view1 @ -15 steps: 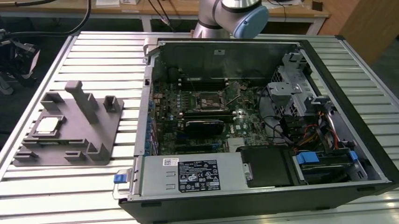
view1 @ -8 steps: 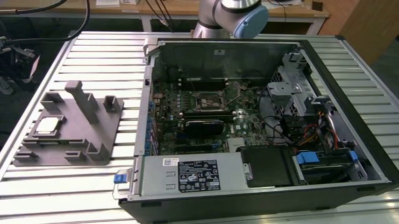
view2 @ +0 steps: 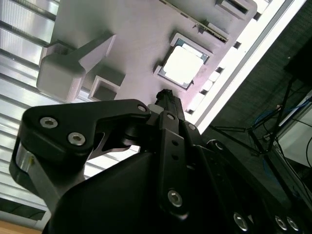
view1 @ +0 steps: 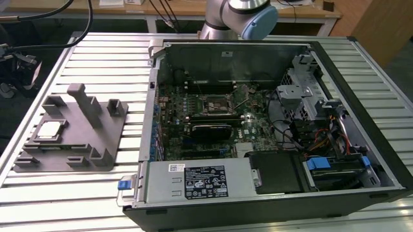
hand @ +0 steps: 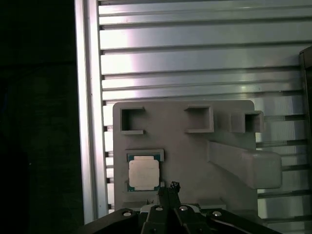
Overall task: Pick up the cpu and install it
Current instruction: 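Reach for the cpu, then pick up the cpu and move it towards the insertion slot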
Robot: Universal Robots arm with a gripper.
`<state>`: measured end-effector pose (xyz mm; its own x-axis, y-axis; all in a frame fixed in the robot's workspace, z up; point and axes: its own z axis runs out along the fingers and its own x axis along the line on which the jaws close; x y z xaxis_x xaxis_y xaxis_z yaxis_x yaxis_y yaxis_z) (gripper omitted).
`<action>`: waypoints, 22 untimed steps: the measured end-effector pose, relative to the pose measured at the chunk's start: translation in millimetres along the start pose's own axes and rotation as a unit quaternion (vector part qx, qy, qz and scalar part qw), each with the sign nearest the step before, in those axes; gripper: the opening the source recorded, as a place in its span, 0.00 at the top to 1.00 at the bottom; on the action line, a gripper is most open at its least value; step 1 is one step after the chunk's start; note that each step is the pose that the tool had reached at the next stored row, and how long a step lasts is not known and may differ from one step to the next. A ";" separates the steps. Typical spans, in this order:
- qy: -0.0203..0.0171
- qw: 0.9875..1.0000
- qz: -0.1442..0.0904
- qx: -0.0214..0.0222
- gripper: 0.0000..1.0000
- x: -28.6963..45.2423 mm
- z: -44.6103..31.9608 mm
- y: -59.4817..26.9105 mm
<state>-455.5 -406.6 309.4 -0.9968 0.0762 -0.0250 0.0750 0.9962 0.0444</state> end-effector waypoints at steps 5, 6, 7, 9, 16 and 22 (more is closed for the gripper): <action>0.000 1.000 0.000 0.000 0.89 0.6 0.5 -0.1; 0.000 1.000 0.000 0.000 0.89 0.6 0.5 -0.1; 0.000 1.000 0.000 0.000 0.89 0.6 0.5 -0.1; 0.000 1.000 0.000 0.000 0.89 0.7 0.8 -0.1; 0.000 1.000 0.000 0.000 0.89 0.9 5.3 -1.6; 0.000 1.000 0.000 0.000 0.89 1.8 12.6 -3.2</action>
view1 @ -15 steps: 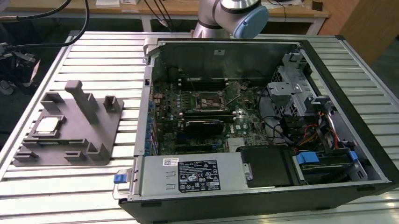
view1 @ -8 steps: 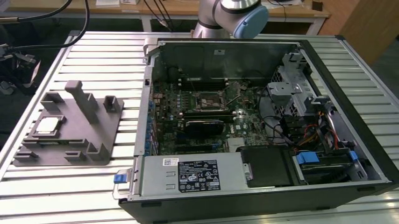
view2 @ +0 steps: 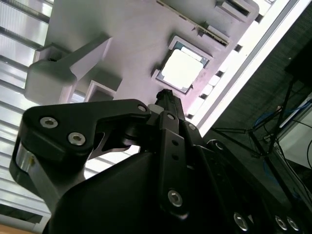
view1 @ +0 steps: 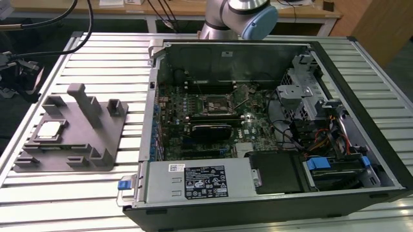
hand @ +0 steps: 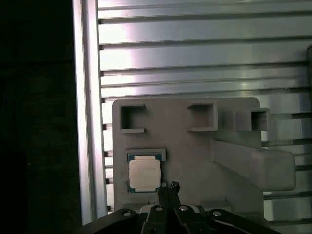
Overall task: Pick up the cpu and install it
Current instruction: 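Pick up the cpu and move it towards the insertion slot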
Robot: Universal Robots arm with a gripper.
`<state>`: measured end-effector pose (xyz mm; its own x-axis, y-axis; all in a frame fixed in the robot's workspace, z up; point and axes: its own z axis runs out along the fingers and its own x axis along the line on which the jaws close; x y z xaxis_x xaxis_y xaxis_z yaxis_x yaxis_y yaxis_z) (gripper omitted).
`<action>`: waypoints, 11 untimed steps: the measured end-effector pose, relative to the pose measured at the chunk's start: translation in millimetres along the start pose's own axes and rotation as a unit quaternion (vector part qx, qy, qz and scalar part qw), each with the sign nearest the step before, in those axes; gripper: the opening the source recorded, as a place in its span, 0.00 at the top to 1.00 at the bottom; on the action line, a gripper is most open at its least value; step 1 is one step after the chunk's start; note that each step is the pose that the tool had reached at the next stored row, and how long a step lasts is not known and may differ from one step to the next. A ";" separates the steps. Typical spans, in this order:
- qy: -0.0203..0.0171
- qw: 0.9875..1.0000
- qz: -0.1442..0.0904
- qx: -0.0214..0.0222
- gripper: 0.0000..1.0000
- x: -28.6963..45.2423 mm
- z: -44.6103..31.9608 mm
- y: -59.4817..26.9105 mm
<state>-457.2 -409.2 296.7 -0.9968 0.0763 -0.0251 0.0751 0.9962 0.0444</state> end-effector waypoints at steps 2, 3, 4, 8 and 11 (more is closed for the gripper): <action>0.000 1.000 0.000 0.000 0.89 0.6 2.2 -0.5; 0.000 1.000 0.000 0.000 0.89 0.9 3.2 -0.7; 0.000 1.000 0.000 0.000 0.89 1.3 4.2 -1.0; 0.000 1.000 0.000 0.000 0.89 2.2 8.1 -2.3; 0.000 1.000 0.000 0.000 0.89 2.5 11.3 -3.8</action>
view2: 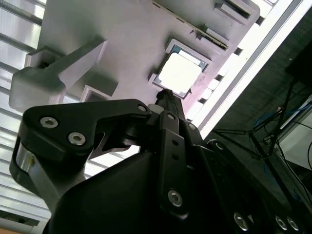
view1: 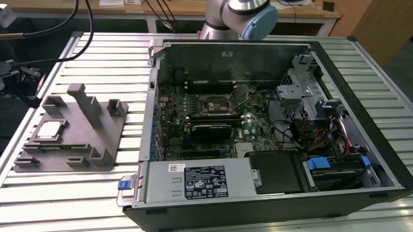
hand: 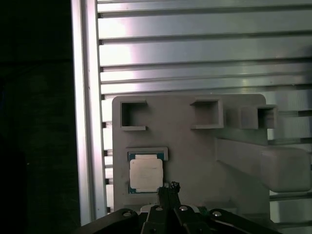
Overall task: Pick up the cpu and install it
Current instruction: 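Pick up the cpu and move it towards the insertion slot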
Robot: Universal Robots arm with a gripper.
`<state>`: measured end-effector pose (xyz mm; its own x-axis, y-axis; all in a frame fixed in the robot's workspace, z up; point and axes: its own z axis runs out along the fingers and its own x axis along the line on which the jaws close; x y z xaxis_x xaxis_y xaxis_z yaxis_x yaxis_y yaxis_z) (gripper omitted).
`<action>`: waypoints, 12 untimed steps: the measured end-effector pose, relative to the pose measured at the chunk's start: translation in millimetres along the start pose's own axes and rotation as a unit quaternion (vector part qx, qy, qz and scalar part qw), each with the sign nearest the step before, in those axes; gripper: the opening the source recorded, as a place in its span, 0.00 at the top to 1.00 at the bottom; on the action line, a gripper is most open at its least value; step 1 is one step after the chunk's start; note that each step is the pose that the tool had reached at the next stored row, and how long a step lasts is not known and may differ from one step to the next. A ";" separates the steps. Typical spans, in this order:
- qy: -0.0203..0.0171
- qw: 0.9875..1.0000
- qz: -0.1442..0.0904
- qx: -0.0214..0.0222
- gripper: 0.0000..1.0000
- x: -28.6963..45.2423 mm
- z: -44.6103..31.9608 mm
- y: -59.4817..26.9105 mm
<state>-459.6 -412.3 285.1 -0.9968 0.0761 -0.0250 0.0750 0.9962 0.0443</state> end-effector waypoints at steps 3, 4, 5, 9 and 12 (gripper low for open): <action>0.000 1.000 0.000 0.000 0.89 0.2 3.3 -1.2; 0.000 1.000 0.000 0.000 0.89 0.3 4.4 -1.6; 0.000 1.000 0.000 0.000 0.89 0.3 5.5 -2.0; 0.000 1.000 0.000 0.000 0.89 0.4 9.8 -3.4; 0.000 1.000 0.000 0.000 0.89 0.6 14.2 -4.9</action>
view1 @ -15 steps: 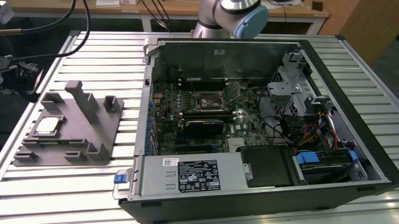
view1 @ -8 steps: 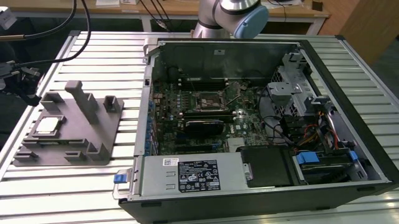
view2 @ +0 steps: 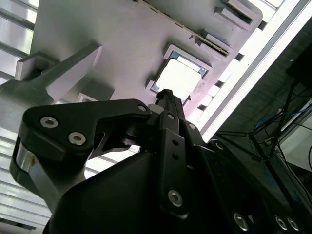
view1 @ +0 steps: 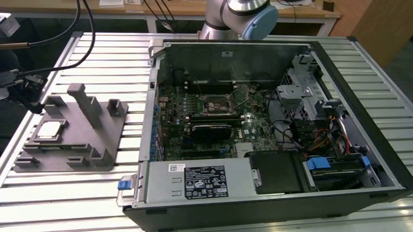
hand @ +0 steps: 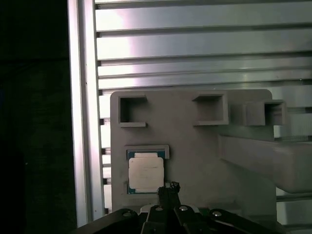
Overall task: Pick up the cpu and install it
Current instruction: 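Pick up the cpu and move it towards the insertion slot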
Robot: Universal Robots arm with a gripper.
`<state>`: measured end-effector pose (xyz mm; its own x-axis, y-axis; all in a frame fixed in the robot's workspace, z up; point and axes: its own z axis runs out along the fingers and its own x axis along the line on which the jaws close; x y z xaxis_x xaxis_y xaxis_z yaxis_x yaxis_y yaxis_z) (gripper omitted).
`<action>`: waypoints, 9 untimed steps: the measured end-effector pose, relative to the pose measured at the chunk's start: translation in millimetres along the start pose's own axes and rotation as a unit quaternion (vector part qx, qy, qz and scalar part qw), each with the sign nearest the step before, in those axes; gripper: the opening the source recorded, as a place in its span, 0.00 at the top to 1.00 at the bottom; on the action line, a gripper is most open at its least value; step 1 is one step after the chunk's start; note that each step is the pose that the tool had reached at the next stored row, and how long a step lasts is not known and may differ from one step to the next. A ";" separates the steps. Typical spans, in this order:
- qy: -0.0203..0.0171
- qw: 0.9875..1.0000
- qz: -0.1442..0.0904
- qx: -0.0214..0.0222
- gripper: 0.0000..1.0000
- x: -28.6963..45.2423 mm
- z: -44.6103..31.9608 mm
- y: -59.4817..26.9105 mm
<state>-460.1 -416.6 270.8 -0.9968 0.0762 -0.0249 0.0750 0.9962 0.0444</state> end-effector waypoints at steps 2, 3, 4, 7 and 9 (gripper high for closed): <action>0.000 1.000 0.000 0.000 0.89 0.2 2.8 -0.7; 0.000 1.000 0.000 0.000 0.89 0.4 3.9 -1.1; 0.000 1.000 0.000 0.000 0.89 0.5 4.8 -1.5; 0.000 1.000 0.000 0.000 0.89 0.9 7.6 -2.9; 0.000 1.000 0.000 0.000 0.89 1.5 9.7 -3.7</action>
<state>-461.6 -419.8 260.8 -0.9968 0.0762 -0.0249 0.0750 0.9962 0.0444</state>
